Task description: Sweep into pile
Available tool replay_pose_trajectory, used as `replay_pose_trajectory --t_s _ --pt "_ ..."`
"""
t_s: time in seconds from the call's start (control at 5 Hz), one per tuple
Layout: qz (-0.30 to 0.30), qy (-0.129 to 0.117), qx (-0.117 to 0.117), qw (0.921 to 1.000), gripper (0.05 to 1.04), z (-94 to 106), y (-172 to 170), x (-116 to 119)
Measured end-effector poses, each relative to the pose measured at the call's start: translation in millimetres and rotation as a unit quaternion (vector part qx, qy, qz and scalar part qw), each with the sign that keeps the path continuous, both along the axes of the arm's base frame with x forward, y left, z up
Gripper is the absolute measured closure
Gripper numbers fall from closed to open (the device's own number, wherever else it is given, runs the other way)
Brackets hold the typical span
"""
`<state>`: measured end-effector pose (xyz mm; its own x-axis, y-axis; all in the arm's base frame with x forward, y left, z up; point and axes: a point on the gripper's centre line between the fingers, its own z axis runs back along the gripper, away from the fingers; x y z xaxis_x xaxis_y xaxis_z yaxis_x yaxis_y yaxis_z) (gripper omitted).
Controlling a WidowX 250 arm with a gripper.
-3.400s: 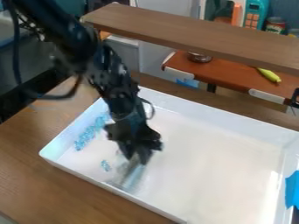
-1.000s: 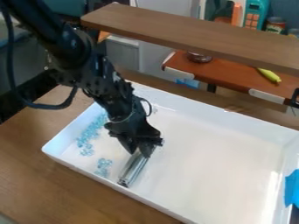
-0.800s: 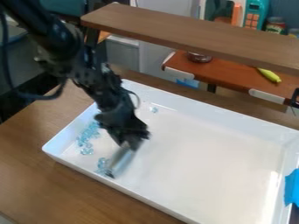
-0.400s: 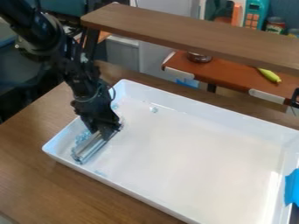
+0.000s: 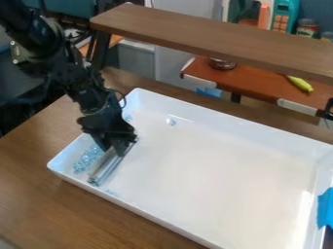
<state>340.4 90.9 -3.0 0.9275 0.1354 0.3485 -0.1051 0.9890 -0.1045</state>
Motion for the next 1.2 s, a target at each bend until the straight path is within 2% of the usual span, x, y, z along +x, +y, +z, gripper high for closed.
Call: replay_pose_trajectory --t_s 0.2,0.4,0.8,1.2 --pt "0.029 -0.016 -0.046 0.9984 0.745 9.0 -31 18" --pt "0.051 -0.040 -0.050 0.9967 0.745 24.1 -49 42" --pt "0.080 -0.034 -0.031 0.9958 0.745 8.1 -69 82" --pt "0.109 -0.019 -0.021 0.9936 0.745 2.0 -56 109"
